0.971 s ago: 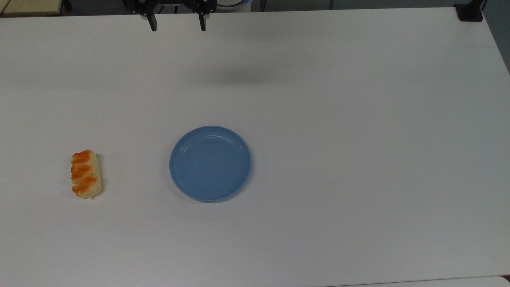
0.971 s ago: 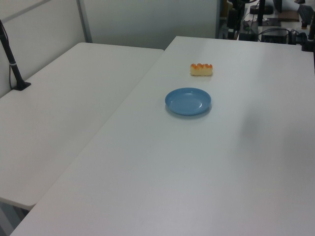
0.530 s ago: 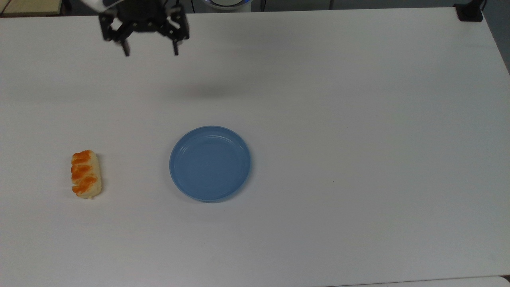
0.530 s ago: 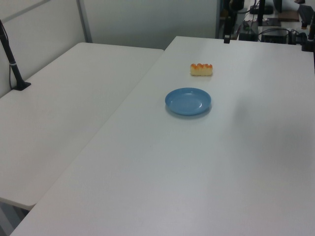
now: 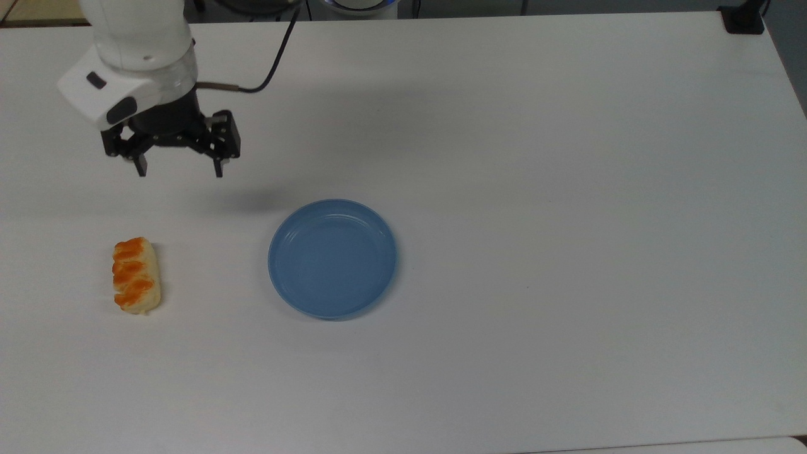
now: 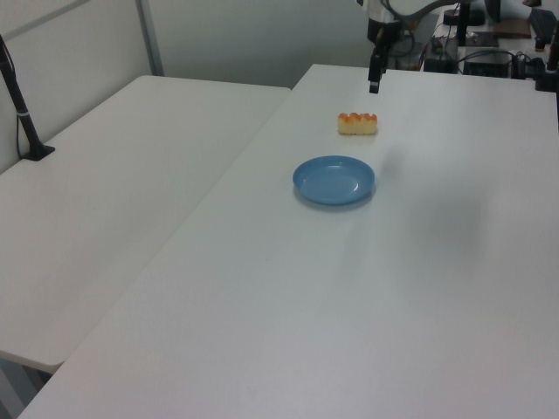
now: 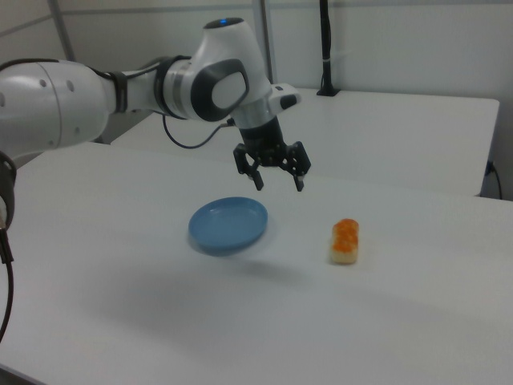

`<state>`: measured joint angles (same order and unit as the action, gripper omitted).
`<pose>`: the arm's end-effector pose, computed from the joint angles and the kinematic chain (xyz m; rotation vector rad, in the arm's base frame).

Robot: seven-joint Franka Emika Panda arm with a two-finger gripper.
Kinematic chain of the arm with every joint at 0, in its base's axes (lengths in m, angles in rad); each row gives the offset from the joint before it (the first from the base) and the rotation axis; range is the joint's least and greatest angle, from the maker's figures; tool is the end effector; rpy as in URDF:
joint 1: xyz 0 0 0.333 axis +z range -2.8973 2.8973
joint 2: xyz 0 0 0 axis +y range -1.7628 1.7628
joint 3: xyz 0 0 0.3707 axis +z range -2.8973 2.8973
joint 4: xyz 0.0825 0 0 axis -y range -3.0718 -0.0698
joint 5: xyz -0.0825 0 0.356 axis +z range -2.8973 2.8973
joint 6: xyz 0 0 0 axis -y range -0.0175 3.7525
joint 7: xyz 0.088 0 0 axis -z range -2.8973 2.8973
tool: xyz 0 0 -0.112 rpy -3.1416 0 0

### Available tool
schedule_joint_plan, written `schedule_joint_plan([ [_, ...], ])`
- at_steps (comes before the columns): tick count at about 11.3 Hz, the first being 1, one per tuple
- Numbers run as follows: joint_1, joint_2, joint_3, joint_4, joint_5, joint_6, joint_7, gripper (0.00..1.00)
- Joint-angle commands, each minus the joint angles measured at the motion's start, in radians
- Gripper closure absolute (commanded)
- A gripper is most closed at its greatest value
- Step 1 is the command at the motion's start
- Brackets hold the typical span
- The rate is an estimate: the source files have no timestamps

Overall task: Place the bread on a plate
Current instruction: 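Move the open gripper over the orange-topped bread roll and lower, then close the gripper on the bread roll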

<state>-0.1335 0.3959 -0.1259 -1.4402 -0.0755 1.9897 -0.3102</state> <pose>0.6677 -0.1654 0.5344 2.9756 0.1334 0.1743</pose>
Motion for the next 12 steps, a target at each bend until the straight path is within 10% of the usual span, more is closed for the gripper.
schedule_joint_plan([
  [1, -0.032, 0.096, -0.006, 0.038, -0.01, 0.114, 0.075, 0.0],
  [12, -0.101, 0.373, 0.002, 0.15, -0.015, 0.359, 0.191, 0.0],
])
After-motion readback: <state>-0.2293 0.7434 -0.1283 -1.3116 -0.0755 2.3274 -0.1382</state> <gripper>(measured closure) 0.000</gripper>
